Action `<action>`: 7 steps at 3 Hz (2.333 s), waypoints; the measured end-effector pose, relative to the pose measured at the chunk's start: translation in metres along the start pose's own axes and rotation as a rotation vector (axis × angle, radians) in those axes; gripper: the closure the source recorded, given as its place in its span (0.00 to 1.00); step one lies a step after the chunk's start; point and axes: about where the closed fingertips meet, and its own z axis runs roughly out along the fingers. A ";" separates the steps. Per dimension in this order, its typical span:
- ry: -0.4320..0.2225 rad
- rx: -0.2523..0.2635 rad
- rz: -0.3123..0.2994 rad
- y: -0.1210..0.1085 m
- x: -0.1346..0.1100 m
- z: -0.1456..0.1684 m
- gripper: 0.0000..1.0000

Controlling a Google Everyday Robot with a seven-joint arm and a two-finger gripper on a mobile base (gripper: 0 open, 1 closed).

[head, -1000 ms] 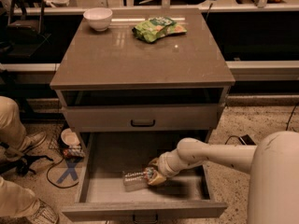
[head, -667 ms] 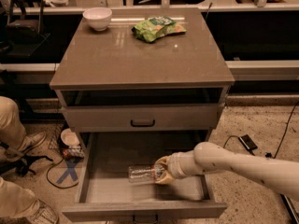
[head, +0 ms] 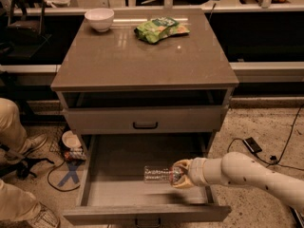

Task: Pick water bottle from middle drawer and place on counter

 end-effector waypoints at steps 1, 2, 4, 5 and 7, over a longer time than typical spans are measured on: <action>0.000 0.000 0.000 0.000 0.000 0.000 1.00; 0.032 0.019 -0.046 -0.017 -0.013 -0.039 1.00; 0.056 0.136 -0.101 -0.050 -0.050 -0.160 1.00; 0.111 0.234 -0.143 -0.062 -0.078 -0.234 1.00; 0.132 0.308 -0.164 -0.068 -0.095 -0.280 1.00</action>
Offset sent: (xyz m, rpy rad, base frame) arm 0.0084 -0.0431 0.0617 -0.0972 -0.0559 0.0033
